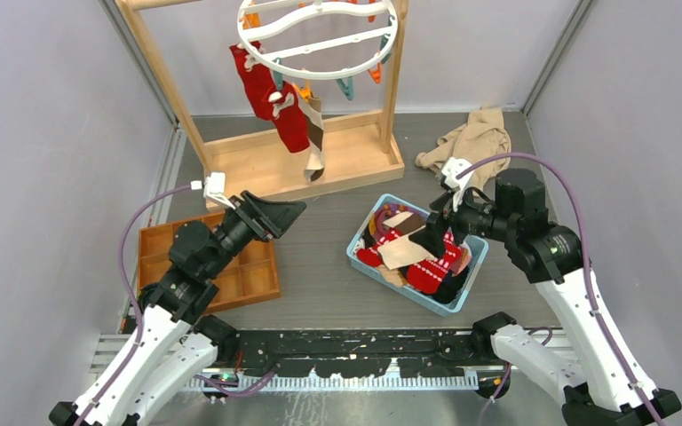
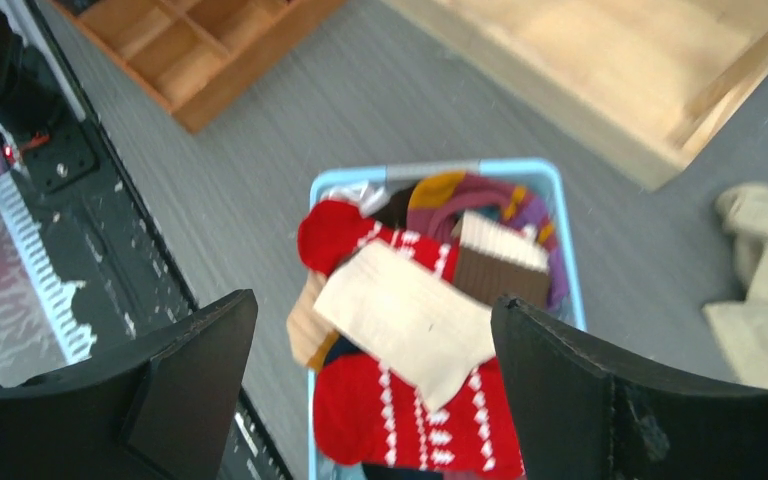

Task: Clip the socks to the hanger
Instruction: Pick up the sock from the bin.

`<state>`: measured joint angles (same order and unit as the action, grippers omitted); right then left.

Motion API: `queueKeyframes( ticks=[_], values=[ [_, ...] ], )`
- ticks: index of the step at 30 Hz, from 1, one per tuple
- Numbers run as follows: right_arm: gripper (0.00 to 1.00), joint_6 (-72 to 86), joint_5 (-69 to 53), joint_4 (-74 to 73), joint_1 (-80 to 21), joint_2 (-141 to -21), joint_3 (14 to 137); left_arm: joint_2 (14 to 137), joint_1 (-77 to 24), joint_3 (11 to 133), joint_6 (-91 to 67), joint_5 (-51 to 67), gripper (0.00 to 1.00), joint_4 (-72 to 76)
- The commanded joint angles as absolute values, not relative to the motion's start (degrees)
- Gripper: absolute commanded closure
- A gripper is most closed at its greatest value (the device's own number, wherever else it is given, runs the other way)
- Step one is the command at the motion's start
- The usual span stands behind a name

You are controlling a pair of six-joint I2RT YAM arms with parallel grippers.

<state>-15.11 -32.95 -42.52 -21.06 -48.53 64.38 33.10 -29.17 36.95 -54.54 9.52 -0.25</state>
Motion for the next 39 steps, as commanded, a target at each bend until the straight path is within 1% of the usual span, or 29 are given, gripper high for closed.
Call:
queueKeyframes(
  ticks=[1,4,8,15,20,23,25,27,28,31,32,39],
  values=[
    [0.07,-17.7,-33.7,-49.1,-20.5,-49.0,62.0,35.3,-29.1,38.7,-57.7,13.5,0.27,2.8],
    [0.07,-18.6,-31.6,-52.2,-20.5,-51.3,62.1,37.5,-29.1,39.4,-58.7,15.8,0.27,2.5],
    [0.07,-15.5,-27.7,-52.0,-20.3,-54.6,61.8,39.8,-29.1,39.3,-60.5,17.9,0.28,3.7],
    [0.06,-12.4,-24.3,-54.2,-17.7,-59.7,62.6,39.5,-29.1,38.3,-60.5,18.7,0.29,4.0],
    [0.06,-12.3,-29.9,-59.0,-14.9,-64.9,65.8,38.7,-29.1,37.1,-60.5,18.4,0.29,4.2],
    [0.06,-7.9,-29.1,-54.2,-14.8,-64.9,63.4,38.7,-29.1,36.9,-60.5,18.7,0.29,4.4],
    [0.08,-4.8,-25.9,-50.5,-14.5,-65.0,61.6,38.7,-29.1,36.9,-60.4,19.1,0.29,4.4],
    [0.13,-2.6,-23.4,-47.5,-14.1,-65.6,60.3,38.6,-29.1,36.8,-60.4,19.4,0.29,4.4],
    [0.17,-2.0,-23.0,-46.0,-13.8,-66.0,59.7,38.5,-29.1,36.6,-60.5,19.3,0.29,4.5],
    [0.33,-0.5,-21.3,-42.9,-13.2,-68.0,58.5,38.7,-29.1,36.4,-60.7,19.4,0.29,5.0],
    [0.36,-0.2,-20.8,-42.1,-13.1,-68.7,58.1,38.8,-29.2,36.4,-60.7,19.5,0.29,5.2],
    [0.40,1.8,-20.3,-37.9,-12.1,-72.2,55.7,38.7,-29.2,36.1,-60.8,19.6,0.29,5.6]
  ],
)
